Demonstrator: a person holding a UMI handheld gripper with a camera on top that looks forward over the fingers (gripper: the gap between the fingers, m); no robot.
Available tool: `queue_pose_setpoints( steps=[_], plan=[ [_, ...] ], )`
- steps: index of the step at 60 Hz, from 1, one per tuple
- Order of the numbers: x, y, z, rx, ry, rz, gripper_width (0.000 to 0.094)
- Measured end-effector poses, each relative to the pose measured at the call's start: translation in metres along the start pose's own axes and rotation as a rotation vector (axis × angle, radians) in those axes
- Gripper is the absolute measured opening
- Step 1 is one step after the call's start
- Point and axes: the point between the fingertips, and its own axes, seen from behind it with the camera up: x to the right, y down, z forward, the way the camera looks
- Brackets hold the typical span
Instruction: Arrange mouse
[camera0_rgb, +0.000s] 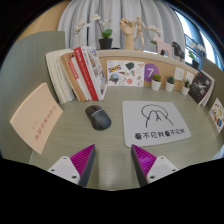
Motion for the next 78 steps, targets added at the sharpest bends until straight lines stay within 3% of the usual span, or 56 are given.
queue_pose_setpoints(
  steps=[16,33,38,46,62,68,78],
  plan=[
    [-0.038,-0.04,0.072,-0.042,-0.024,-0.056,0.0702],
    [-0.034,-0.085,0.124,-0.069,0.049,-0.079,0.0678],
    [-0.029,-0.091,0.133,-0.074,0.065,-0.065,0.063],
    [-0.034,-0.092,0.138,-0.092,0.038,0.001,0.0478],
    [-0.032,-0.093,0.139,-0.08,0.06,0.06,0.0429],
    [-0.032,-0.091,0.139,-0.11,0.053,0.063,0.0371],
    [-0.034,-0.092,0.136,-0.18,0.021,0.036,0.0368]
  ],
)
